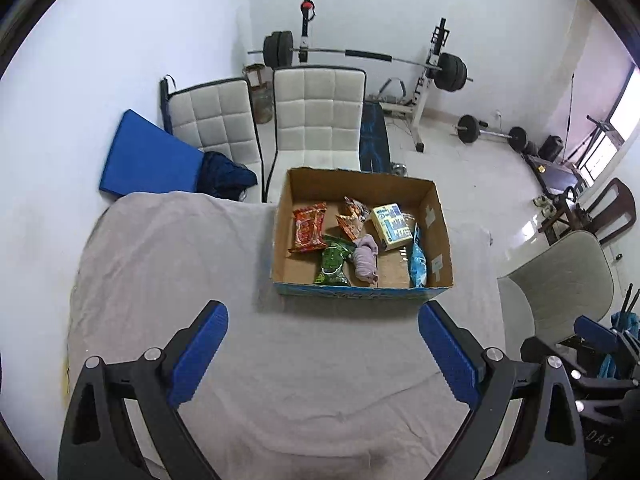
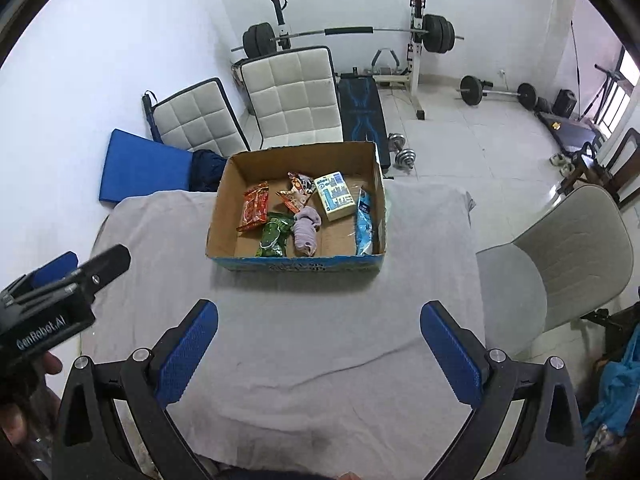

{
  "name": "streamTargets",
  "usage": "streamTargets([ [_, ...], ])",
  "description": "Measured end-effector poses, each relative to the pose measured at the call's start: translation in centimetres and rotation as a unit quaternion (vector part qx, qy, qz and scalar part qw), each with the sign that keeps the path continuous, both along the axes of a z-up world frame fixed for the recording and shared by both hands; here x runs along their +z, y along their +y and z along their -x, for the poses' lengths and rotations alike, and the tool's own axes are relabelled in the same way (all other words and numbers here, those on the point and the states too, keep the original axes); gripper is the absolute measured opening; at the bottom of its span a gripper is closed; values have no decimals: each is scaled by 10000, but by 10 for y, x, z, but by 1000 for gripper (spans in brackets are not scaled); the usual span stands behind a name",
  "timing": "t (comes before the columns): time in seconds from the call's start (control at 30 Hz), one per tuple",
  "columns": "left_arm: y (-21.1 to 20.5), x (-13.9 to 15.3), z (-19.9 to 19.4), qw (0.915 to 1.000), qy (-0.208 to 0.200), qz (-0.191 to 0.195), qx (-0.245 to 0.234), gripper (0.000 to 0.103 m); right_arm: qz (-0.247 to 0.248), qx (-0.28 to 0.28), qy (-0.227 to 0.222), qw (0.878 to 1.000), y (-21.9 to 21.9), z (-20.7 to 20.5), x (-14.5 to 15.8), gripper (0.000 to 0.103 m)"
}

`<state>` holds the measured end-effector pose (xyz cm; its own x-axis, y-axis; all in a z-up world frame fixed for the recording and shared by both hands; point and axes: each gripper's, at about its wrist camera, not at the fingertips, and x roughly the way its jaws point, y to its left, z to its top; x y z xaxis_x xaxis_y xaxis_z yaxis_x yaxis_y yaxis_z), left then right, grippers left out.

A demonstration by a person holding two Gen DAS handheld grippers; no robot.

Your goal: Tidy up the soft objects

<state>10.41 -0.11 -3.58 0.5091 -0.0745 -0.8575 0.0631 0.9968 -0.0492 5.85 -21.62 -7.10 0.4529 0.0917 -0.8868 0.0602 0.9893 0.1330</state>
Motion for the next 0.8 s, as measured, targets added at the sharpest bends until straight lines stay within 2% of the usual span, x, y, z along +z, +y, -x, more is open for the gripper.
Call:
streamTargets([
  [0.23,1,21,24,9999,-168,22,-30,98,-16,1,-31,10000,-1,26,17,103],
  [0.6,-6,33,23,9988,-488,-49,-7,98,286,-153,-520,9981,-3,13,46,103],
  [0.8,-5,37,23,9983,-574,-61,30,98,387,-224,-623,9971,-8,6,53,103],
])
